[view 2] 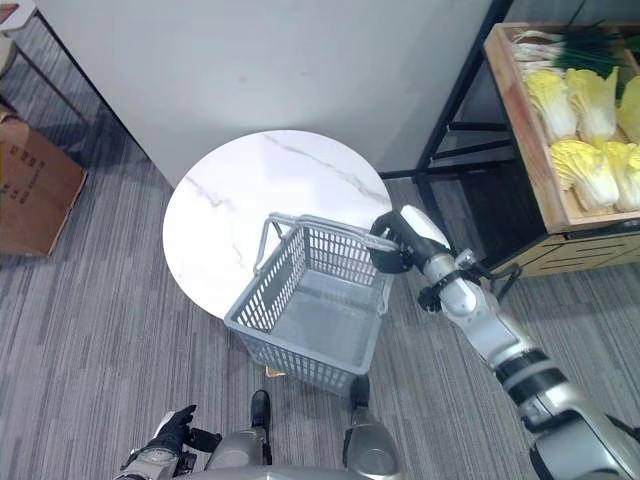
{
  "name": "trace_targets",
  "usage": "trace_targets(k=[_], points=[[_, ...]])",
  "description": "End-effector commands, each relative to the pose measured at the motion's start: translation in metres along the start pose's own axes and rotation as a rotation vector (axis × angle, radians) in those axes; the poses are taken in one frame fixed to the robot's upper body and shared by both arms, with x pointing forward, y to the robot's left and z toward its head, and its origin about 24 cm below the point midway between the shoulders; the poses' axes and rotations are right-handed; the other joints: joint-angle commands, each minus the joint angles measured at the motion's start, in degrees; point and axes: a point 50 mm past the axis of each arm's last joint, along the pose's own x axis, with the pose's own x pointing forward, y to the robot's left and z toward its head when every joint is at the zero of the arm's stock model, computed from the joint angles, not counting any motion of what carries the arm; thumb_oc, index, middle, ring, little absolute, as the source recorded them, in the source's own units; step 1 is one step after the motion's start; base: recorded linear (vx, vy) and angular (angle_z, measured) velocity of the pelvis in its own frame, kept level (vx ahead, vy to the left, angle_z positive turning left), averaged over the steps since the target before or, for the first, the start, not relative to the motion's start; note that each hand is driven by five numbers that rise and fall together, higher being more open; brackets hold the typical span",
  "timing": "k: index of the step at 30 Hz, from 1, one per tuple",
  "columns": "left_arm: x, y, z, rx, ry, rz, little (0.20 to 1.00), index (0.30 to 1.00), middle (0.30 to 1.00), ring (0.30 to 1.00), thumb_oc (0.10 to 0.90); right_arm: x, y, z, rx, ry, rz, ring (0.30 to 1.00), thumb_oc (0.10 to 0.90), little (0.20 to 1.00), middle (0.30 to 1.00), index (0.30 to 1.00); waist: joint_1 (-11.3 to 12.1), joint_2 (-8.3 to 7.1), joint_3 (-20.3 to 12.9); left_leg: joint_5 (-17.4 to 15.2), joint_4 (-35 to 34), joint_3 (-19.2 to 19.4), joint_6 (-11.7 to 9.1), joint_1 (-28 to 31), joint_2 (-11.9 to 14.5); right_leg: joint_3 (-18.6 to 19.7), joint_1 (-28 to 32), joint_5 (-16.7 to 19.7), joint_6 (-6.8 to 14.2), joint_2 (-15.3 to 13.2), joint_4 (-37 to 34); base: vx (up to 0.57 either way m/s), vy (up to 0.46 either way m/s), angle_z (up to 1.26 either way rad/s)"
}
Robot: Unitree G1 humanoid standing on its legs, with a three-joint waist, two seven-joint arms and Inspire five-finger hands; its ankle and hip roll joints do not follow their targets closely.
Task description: Get the vegetables into the basket
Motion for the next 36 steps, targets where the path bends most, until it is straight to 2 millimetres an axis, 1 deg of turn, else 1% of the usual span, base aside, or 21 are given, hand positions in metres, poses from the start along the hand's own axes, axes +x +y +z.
trace_targets(k=[1,4,6,7,9,14,16,19,21,22,24,26,27,28,30,31,32,33,34,35,36], points=[[-0.002,-0.002,-0.018,0.082,0.07,-0.019,1.0,1.0,1.0,1.0,0.9,0.003,-0.066,0.071,0.058,-0.387,-0.268,0.3,0.4,0.3,0.3,0.3,0.08,-1.06,-5.03,-2.11,0.09,1.2,-1.78,0.52,0.82,1.33,3.51,-3.24,5.09,-4.62,0.11,0.01,-0.008,-0.17],[-0.004,-0.006,-0.024,0.087,0.083,-0.027,1.0,1.0,1.0,1.0,0.9,-0.011,-0.065,0.064,0.04,-0.377,-0.297,0.3,0.4,0.3,0.3,0.3,-0.74,-0.69,-5.84,-2.2,0.09,1.76,-1.81,1.36,1.12,1.64,3.9,-3.22,5.11,-4.49,0.16,0.02,-0.013,-0.13],[-0.004,-0.006,-0.026,0.085,0.088,-0.026,1.0,1.0,1.0,1.0,0.9,-0.02,-0.067,0.061,-0.013,-0.37,-0.331,0.3,0.4,0.3,0.3,0.3,-1.2,-0.51,-6.26,-2.31,0.09,2.04,-1.9,1.83,1.31,1.72,4.18,-3.33,5.08,-4.39,0.15,0.01,-0.017,-0.11],[-0.005,-0.007,-0.027,0.086,0.089,-0.025,1.0,1.0,1.0,1.0,0.9,-0.027,-0.069,0.06,-0.07,-0.373,-0.366,0.3,0.4,0.3,0.3,0.3,-1.7,-0.29,-6.68,-2.37,0.09,2.33,-1.99,2.16,1.45,1.84,4.39,-3.41,5.1,-4.31,0.06,0.01,-0.017,-0.15],[-0.005,-0.008,-0.029,0.083,0.093,-0.022,1.0,1.0,1.0,1.0,0.9,-0.036,-0.07,0.056,-0.099,-0.362,-0.413,0.3,0.4,0.3,0.3,0.3,-2.1,-0.03,-7.02,-2.43,0.09,2.64,-1.99,2.51,1.58,2.06,4.52,-3.49,5.1,-4.16,0.06,0.01,-0.009,-0.07],[-0.007,-0.012,-0.033,0.109,0.1,-0.018,1.0,1.0,1.0,1.0,0.9,-0.046,-0.068,0.052,-0.151,-0.356,-0.496,0.3,0.4,0.3,0.3,0.3,-2.91,0.18,-7.45,-2.98,0.09,3.29,-1.7,3.9,1.73,2.56,5.1,-3.9,5.09,-3.89,0.19,0.03,0.002,-0.06],[-0.007,-0.012,-0.032,0.109,0.096,-0.005,1.0,1.0,1.0,1.0,0.9,-0.049,-0.065,0.054,-0.168,-0.366,-0.531,0.3,0.4,0.3,0.3,0.3,-3.14,-0.01,-7.27,-3.15,0.3,4.08,-1.13,5.57,1.47,3.33,5.65,-4.14,5.09,-3.93,0.42,0.05,0.023,-0.12],[-0.006,-0.011,-0.03,0.105,0.089,0.007,1.0,1.0,1.0,1.0,0.9,-0.05,-0.065,0.055,-0.177,-0.373,-0.554,0.3,0.4,0.3,0.3,0.3,-3.27,-0.51,-6.47,-4.45,3.32,4.55,-0.79,4.97,1.17,4.16,5.67,-4.18,5.16,-4.3,1.1,-0.01,0.035,-0.18],[-0.006,-0.01,-0.029,0.108,0.085,0.015,1.0,1.0,1.0,1.0,0.9,-0.053,-0.066,0.054,-0.192,-0.368,-0.563,0.3,0.4,0.3,0.3,0.3,-3.47,-0.88,-6.13,-5.18,3.99,5.01,-0.37,4.78,0.82,4.88,5.15,-4.12,5.44,-4.57,1.82,-0.02,0.119,-0.21],[-0.005,-0.007,-0.027,0.114,0.077,0.023,1.0,1.0,1.0,1.0,0.9,-0.055,-0.063,0.048,-0.177,-0.34,-0.573,0.3,0.4,0.3,0.3,0.3,-4.15,-1.31,-6.02,-6.04,3.71,6.11,0.57,5.39,-0.02,5.9,3.59,-3.93,6.39,-5.06,4.02,0.0,0.132,-0.17],[-0.005,-0.007,-0.027,0.114,0.077,0.023,1.0,1.0,1.0,1.0,0.9,-0.055,-0.062,0.048,-0.176,-0.34,-0.573,0.3,0.4,0.3,0.3,0.3,-4.0,-1.37,-6.07,-6.06,3.7,6.26,0.61,5.39,-0.08,6.09,3.38,-4.04,6.44,-5.1,4.25,0.0,0.103,-0.13],[-0.004,-0.005,-0.021,0.125,0.056,0.035,1.0,1.0,1.0,1.0,0.9,-0.058,-0.059,0.041,-0.148,-0.307,-0.589,0.3,0.4,0.3,0.3,0.3,-5.22,-1.94,-5.34,-6.74,3.5,7.03,1.64,5.83,-1.14,7.37,1.52,-3.43,7.67,-5.49,6.92,-0.03,0.163,-0.19],[-0.004,-0.004,-0.021,0.126,0.056,0.036,1.0,1.0,1.0,1.0,0.9,-0.059,-0.059,0.041,-0.147,-0.306,-0.59,0.3,0.4,0.3,0.3,0.3,-5.01,-2.08,-5.35,-6.74,3.47,7.21,1.71,5.85,-1.26,7.61,1.28,-3.56,7.75,-5.56,7.21,-0.05,0.205,-0.16],[-0.002,-0.002,-0.015,0.121,0.038,0.051,1.0,1.0,1.0,1.0,0.9,-0.061,-0.056,0.036,-0.126,-0.286,-0.604,0.3,0.4,0.3,0.3,0.3,-5.97,-2.61,-4.7,-7.09,3.06,7.94,2.33,6.18,-2.36,8.83,0.24,-1.13,8.9,-6.25,7.59,-0.05,0.173,-0.23],[-0.001,0.0,-0.008,0.122,0.019,0.067,1.0,1.0,1.0,1.0,0.9,-0.061,-0.053,0.035,-0.119,-0.276,-0.615,0.3,0.4,0.3,0.3,0.3,-6.84,-3.13,-4.11,-7.49,2.71,9.3,2.76,6.38,-3.34,10.62,-0.97,3.15,10.18,-6.67,6.72,-0.06,0.155,-0.3],[-0.001,0.0,-0.007,0.121,0.018,0.068,1.0,1.0,1.0,1.0,0.9,-0.06,-0.053,0.035,-0.118,-0.277,-0.616,0.3,0.4,0.3,0.3,0.3,-6.67,-3.27,-4.25,-7.22,2.66,9.54,2.76,6.13,-3.44,10.92,-1.33,3.51,10.18,-6.7,6.57,-0.12,0.079,-0.32],[0.0,0.003,-0.001,0.125,-0.005,0.082,1.0,1.0,1.0,1.0,0.9,-0.059,-0.052,0.036,-0.104,-0.278,-0.624,0.3,0.4,0.3,0.3,0.3,-7.21,-3.25,-3.5,-7.2,2.46,10.66,3.01,5.74,-3.21,11.25,-2.84,5.26,10.18,-6.68,6.16,-0.11,0.032,-0.38],[0.0,0.004,0.0,0.125,-0.005,0.083,1.0,1.0,1.0,1.0,0.9,-0.059,-0.052,0.036,-0.103,-0.279,-0.625,0.3,0.4,0.3,0.3,0.3,-7.04,-3.38,-3.62,-6.96,2.44,10.88,2.99,5.51,-3.28,11.53,-3.19,5.57,10.18,-6.68,6.08,-0.15,0.06,-0.43],[0.001,0.005,0.002,0.135,-0.018,0.087,1.0,1.0,1.0,1.0,0.9,-0.057,-0.05,0.036,-0.082,-0.28,-0.628,0.3,0.4,0.3,0.3,0.3,-6.66,-3.31,-3.38,-6.84,2.58,11.97,3.25,4.9,-3.01,10.25,-4.09,5.07,10.18,-7.02,6.26,-0.16,0.038,-0.8],[0.001,0.009,0.004,0.151,-0.031,0.102,1.0,1.0,1.0,1.0,0.9,-0.055,-0.044,0.036,-0.036,-0.282,-0.623,0.3,0.4,0.3,0.3,0.3,-5.82,-2.86,-2.89,-6.88,2.75,13.85,3.53,4.38,-2.08,4.56,-3.54,2.06,8.87,-7.96,7.8,-0.19,0.046,-0.92],[0.001,0.011,0.005,0.147,-0.031,0.108,1.0,1.0,1.0,1.0,0.9,-0.054,-0.042,0.037,-0.024,-0.29,-0.62,0.3,0.4,0.3,0.3,0.3,-5.55,-2.64,-2.75,-6.71,2.88,14.49,3.52,4.09,-1.67,2.05,-3.08,0.92,8.31,-8.3,8.5,-0.13,0.022,-0.89]])
